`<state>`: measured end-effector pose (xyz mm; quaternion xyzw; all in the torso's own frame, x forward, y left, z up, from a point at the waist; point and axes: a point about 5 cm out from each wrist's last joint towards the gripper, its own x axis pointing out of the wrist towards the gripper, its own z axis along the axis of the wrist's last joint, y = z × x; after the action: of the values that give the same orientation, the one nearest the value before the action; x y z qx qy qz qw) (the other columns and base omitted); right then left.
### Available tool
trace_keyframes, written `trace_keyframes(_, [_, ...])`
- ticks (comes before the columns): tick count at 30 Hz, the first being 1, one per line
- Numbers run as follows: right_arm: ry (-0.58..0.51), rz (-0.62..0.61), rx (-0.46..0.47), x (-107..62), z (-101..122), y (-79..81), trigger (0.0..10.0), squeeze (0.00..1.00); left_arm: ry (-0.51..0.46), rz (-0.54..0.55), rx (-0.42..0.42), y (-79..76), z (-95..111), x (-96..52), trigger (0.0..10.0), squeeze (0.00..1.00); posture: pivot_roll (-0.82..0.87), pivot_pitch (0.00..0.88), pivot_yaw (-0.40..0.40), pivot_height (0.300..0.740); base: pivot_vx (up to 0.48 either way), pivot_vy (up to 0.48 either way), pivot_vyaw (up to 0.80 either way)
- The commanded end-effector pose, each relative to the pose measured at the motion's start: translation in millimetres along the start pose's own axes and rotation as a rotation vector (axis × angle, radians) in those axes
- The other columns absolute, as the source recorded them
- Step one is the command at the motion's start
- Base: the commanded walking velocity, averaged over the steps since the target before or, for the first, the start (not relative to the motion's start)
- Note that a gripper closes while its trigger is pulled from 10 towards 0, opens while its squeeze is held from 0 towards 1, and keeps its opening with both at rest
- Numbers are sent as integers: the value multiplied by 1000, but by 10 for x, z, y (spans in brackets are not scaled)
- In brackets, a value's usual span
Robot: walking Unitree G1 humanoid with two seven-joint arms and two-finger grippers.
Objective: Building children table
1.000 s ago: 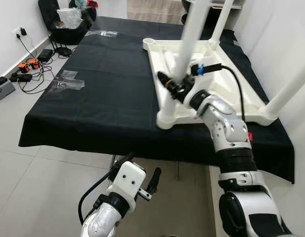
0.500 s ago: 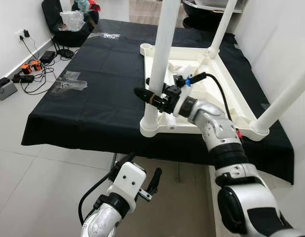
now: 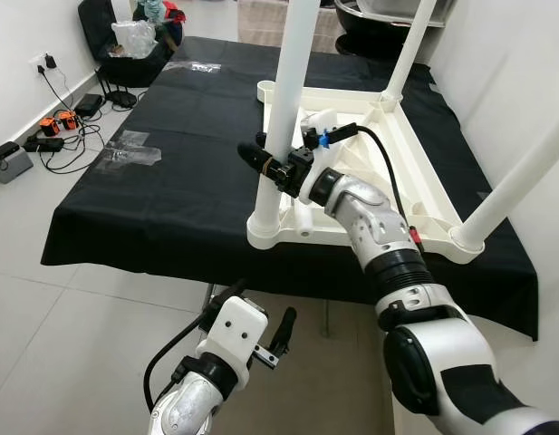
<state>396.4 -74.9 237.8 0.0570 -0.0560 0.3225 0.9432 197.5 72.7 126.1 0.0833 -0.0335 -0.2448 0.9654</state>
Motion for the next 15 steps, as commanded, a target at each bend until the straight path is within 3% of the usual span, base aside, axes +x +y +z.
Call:
trace_keyframes(1, [48, -189, 50, -90, -124, -204, 0, 0, 23, -10, -5, -27, -58, -3, 10000, 0, 65, 71, -106, 740, 0, 0, 0])
trace_keyframes(2, [48, -189, 50, -90, -124, -204, 0, 0, 23, -10, -5, -27, -58, -3, 10000, 0, 65, 71, -106, 740, 0, 0, 0])
trace_keyframes(3, [78, -306, 30, -116, -150, -283, 0, 0, 24, -13, -5, -24, -61, 1, 10000, 0, 65, 71, -106, 740, 0, 0, 0])
trace_keyframes(4, [78, -306, 30, -116, -150, -283, 0, 0, 24, -13, -5, -24, -61, 1, 10000, 0, 65, 71, -106, 740, 0, 0, 0])
trace_keyframes(6, [111, -638, -38, -283, -173, -502, 0, 0, 21, -22, -2, -23, -61, 5, 10000, 0, 56, 83, -106, 740, 0, 0, 0])
trace_keyframes(7, [80, -757, -69, -378, -139, -538, 0, 0, 20, -24, 1, -24, -59, 6, 10000, 0, 55, 86, -104, 740, 0, 0, 0])
trace_keyframes(15, [-27, -1018, -74, -635, -65, -470, 0, 0, 19, -22, 2, -28, -61, 14, 10000, 0, 57, 88, -107, 740, 0, 0, 0])
